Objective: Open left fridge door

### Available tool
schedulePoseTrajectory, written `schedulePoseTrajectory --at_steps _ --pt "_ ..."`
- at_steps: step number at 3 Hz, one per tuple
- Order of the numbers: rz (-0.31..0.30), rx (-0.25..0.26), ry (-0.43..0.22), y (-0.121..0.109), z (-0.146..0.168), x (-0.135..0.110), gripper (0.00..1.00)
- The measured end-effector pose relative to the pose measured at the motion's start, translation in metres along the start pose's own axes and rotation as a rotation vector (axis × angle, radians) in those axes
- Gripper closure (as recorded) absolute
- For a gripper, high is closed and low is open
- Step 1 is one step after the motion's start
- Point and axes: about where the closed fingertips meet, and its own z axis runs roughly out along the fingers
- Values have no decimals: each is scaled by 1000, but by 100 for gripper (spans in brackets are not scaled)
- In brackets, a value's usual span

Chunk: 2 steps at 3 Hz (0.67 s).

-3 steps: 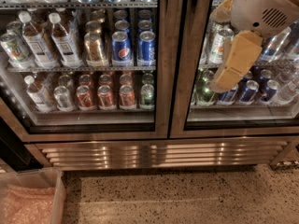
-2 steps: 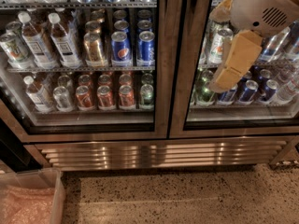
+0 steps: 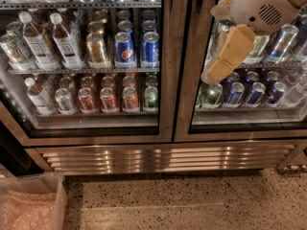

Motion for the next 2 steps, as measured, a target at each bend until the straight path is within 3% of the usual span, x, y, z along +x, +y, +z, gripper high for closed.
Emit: schedulePoseTrajectory --at_steps 1,2 --pt "-36 8 -80 -31 12 -31 0" --pt "-36 8 -82 -31 12 -32 0"
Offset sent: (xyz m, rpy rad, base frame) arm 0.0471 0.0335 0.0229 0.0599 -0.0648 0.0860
